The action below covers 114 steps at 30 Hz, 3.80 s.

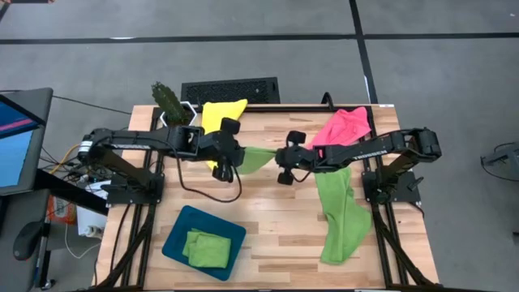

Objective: Fold microfiber towels
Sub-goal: Fold the top green microfiber

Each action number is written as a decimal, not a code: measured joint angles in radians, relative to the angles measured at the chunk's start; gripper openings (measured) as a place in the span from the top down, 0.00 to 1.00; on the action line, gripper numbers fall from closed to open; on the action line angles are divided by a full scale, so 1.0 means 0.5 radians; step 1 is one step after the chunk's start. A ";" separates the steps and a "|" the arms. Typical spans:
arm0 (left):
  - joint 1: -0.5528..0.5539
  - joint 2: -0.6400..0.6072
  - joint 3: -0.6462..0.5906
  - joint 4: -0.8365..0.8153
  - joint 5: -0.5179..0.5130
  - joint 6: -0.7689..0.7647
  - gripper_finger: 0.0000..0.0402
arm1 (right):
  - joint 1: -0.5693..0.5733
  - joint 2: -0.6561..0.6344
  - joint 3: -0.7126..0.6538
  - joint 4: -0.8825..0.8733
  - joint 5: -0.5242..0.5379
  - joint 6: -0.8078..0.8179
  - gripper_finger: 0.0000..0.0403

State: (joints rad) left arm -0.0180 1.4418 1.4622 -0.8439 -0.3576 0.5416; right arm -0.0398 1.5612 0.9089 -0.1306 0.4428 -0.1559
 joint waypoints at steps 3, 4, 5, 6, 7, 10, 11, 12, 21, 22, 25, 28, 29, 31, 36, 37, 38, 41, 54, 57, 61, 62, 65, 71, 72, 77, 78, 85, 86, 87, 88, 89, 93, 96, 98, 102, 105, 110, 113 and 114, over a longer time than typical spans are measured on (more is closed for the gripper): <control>0.093 -0.002 -0.140 0.146 0.099 0.042 1.00 | 0.000 0.002 -0.005 -0.087 0.182 0.013 0.98; 0.125 -0.002 -0.189 0.179 0.100 0.097 1.00 | 0.000 0.000 -0.007 -0.111 0.265 0.008 0.98; 0.167 -0.002 -0.242 0.235 0.087 0.175 1.00 | 0.000 -0.001 -0.007 -0.122 0.362 -0.003 0.97; 0.205 -0.004 -0.290 0.314 0.070 0.264 1.00 | -0.003 -0.002 -0.007 -0.126 0.483 -0.027 0.97; 0.250 -0.008 -0.342 0.412 0.074 0.360 1.00 | -0.006 -0.002 -0.008 -0.129 0.619 -0.060 0.96; 0.398 -0.008 -0.510 0.731 0.194 0.634 1.00 | -0.043 -0.002 -0.008 -0.118 1.068 -0.157 0.97; 0.443 -0.008 -0.561 0.852 0.241 0.692 1.00 | -0.057 -0.003 -0.008 -0.119 1.167 -0.189 0.98; 0.482 -0.008 -0.605 0.968 0.280 0.723 1.00 | -0.071 -0.003 -0.008 -0.127 1.226 -0.201 0.98; 0.461 -0.008 -1.002 1.293 0.576 0.466 1.00 | 0.058 -0.003 -0.002 -0.596 0.954 0.441 0.97; 0.418 -0.006 -1.056 1.310 0.598 0.427 1.00 | 0.105 -0.003 -0.002 -0.638 0.889 0.509 0.97; 0.268 -0.005 -1.222 1.402 0.581 0.315 1.00 | 0.279 -0.002 -0.003 -0.696 0.751 0.627 0.97; 0.114 -0.005 -1.300 1.464 0.568 0.246 1.00 | 0.468 -0.002 -0.007 -0.708 0.699 0.630 0.96; 0.072 -0.005 -1.300 1.469 0.550 0.246 1.00 | 0.520 -0.002 -0.007 -0.712 0.723 0.630 0.96; 0.016 -0.004 -1.279 1.474 0.416 0.271 1.00 | 0.587 -0.002 -0.007 -0.716 0.848 0.619 0.96; 0.055 -0.004 -1.215 1.668 -0.108 0.542 1.00 | 0.531 -0.008 -0.008 -0.699 1.444 0.613 0.97; 0.082 -0.004 -1.214 1.748 -0.164 0.618 1.00 | 0.490 -0.007 -0.008 -0.697 1.517 0.611 0.97; 0.118 -0.004 -1.214 1.831 -0.189 0.686 1.00 | 0.444 -0.006 -0.008 -0.694 1.572 0.611 0.97; 0.268 -0.002 -1.214 2.093 -0.163 0.809 1.00 | 0.273 -0.005 -0.006 -0.655 1.675 0.608 0.97; 0.475 0.003 -1.317 2.116 0.206 0.731 1.00 | 0.057 -0.003 -0.004 -0.548 1.525 0.694 0.97; 0.414 0.001 -1.362 2.058 0.205 0.656 1.00 | 0.151 -0.003 -0.005 -0.554 1.524 0.683 0.97; 0.351 -0.001 -1.388 2.046 0.245 0.486 1.00 | 0.272 -0.003 -0.006 -0.576 1.499 0.653 0.97; 0.343 -0.001 -1.392 2.038 0.286 0.437 1.00 | 0.303 -0.003 -0.006 -0.581 1.466 0.654 0.97; 0.321 -0.001 -1.397 2.014 0.437 0.282 1.00 | 0.399 -0.003 -0.007 -0.587 1.352 0.685 0.97; 0.247 -0.001 -1.396 1.971 0.605 0.214 0.98 | 0.533 -0.003 -0.006 -0.583 1.365 0.699 0.97; 0.233 -0.001 -1.396 1.970 0.587 0.224 0.97 | 0.538 -0.003 -0.006 -0.589 1.375 0.694 0.97; 0.193 -0.001 -1.396 1.962 0.368 0.299 0.84 | 0.517 -0.004 -0.006 -0.699 1.381 0.677 0.97; 0.193 -0.001 -1.395 1.962 0.336 0.325 0.82 | 0.502 -0.004 -0.006 -0.713 1.398 0.660 0.97; 0.194 -0.001 -1.395 1.957 0.108 0.413 0.62 | 0.364 -0.004 -0.006 -0.714 1.522 0.470 0.97; 0.194 -0.001 -1.394 1.949 0.075 0.446 0.60 | 0.333 -0.004 -0.006 -0.706 1.574 0.443 0.97; 0.194 -0.001 -1.394 1.943 0.058 0.476 0.58 | 0.297 -0.004 -0.006 -0.696 1.639 0.403 0.97; 0.202 -0.001 -1.394 1.945 0.049 0.495 0.56 | 0.257 -0.004 -0.006 -0.679 1.713 0.348 0.97; 0.207 -0.001 -1.394 1.960 0.029 0.503 0.54 | 0.212 -0.004 -0.006 -0.647 1.790 0.278 0.97; 0.216 -0.001 -1.391 2.076 -0.060 0.532 0.52 | 0.005 -0.004 -0.006 -0.397 2.004 -0.082 0.97; 0.218 0.000 -1.378 2.092 -0.126 0.555 0.52 | -0.144 -0.004 -0.005 -0.210 2.001 -0.206 0.97; 0.217 0.000 -1.373 2.096 -0.150 0.546 0.52 | -0.193 -0.004 -0.004 -0.154 2.002 -0.195 0.97; 0.216 0.000 -1.373 2.053 -0.133 0.375 0.52 | -0.107 -0.004 -0.004 -0.248 1.994 0.012 0.97; 0.215 0.000 -1.373 1.964 -0.011 0.210 0.52 | 0.066 -0.004 -0.003 -0.473 1.863 0.326 0.97; 0.214 0.001 -1.373 1.903 0.306 -0.099 0.52 | 0.405 -0.004 -0.004 -0.802 1.424 0.929 0.97; 0.213 0.001 -1.373 1.917 0.535 -0.234 0.52 | 0.595 -0.004 -0.004 -0.846 1.148 1.069 0.95; 0.213 0.001 -1.373 1.925 0.596 -0.279 0.52 | 0.655 -0.004 -0.003 -0.845 1.059 1.082 0.95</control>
State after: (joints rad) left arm 0.0887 1.4422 0.7757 0.1185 -0.0596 0.4021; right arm 0.2875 1.5593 0.9073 -0.5533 0.9723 0.3852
